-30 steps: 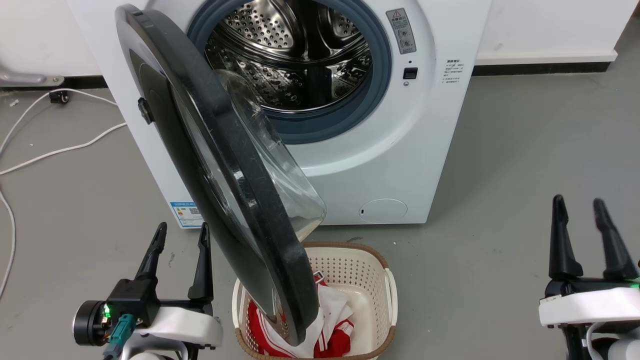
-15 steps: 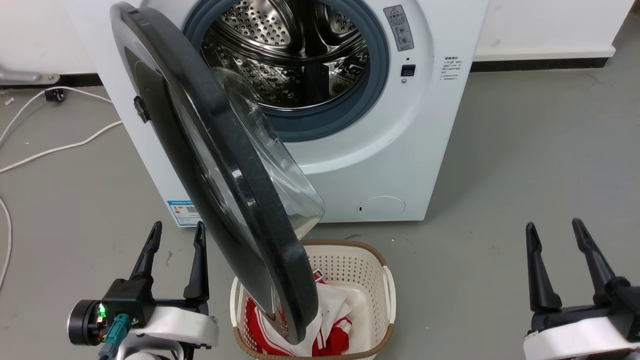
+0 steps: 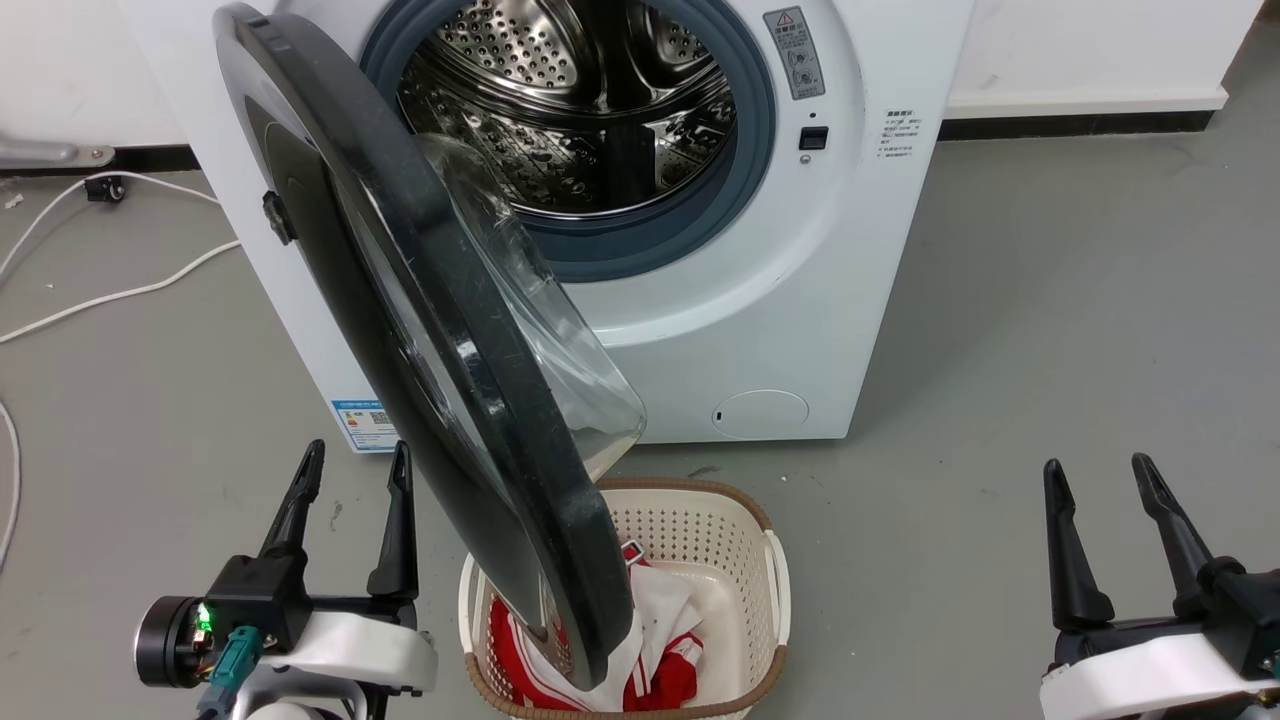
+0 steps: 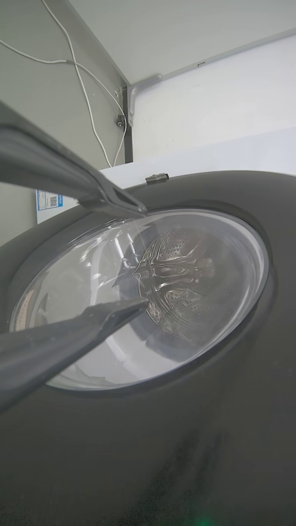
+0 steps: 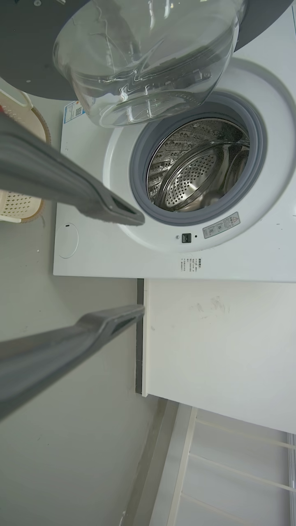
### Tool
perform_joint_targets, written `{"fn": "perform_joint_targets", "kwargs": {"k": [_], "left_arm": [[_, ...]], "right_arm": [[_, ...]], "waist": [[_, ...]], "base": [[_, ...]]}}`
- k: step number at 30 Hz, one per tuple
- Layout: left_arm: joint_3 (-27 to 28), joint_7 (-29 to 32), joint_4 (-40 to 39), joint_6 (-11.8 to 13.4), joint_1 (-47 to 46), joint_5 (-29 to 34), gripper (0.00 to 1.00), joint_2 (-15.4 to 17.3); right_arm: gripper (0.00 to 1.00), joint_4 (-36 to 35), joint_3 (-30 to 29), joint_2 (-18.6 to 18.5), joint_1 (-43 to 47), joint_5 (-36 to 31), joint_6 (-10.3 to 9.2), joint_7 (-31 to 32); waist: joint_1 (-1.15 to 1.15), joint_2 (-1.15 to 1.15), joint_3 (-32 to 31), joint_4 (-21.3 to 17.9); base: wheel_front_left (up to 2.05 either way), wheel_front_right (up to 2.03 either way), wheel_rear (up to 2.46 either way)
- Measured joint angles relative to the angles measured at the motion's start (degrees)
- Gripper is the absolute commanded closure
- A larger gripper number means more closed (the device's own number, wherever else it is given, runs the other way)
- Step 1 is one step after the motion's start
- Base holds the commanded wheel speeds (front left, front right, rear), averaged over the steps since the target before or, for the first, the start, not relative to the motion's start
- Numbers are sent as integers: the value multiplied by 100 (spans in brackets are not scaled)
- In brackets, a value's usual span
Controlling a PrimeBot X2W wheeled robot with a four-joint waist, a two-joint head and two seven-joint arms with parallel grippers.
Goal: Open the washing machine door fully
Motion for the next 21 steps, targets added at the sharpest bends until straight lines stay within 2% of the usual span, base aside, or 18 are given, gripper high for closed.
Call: {"fn": "perform_joint_targets", "kwargs": {"k": [1,2,3,4,6,13,21], "left_arm": [[1,0,0,0,0,-3,0,0],[-1,0,0,-1,-1,-14,15,0],[-5,0,1,-2,-1,-25,15,0],[-13,0,2,-3,-1,-37,57,0],[-18,0,0,-9,-1,-49,100,0],[51,0,-249,-21,-54,-53,100,0],[154,0,-1053,-27,-324,-37,100,2]], "right_arm": [[0,10,-1,0,-10,7,0,-2],[0,16,-1,0,-19,-4,-1,-7],[0,30,-2,0,-27,8,0,-20],[0,43,-3,0,-37,18,-1,-22],[0,56,-3,0,-43,18,-1,-44],[0,119,7,0,-90,26,0,-75],[0,192,13,0,-98,69,0,-97]], "waist": [[0,0,0,1],[0,0,1,2],[0,0,1,2],[0,0,0,3],[0,0,1,3],[0,0,26,8],[0,0,41,36]], "base": [[0,0,0],[0,0,0],[0,0,0],[0,0,0],[0,0,0],[0,0,0],[0,0,0]]}}
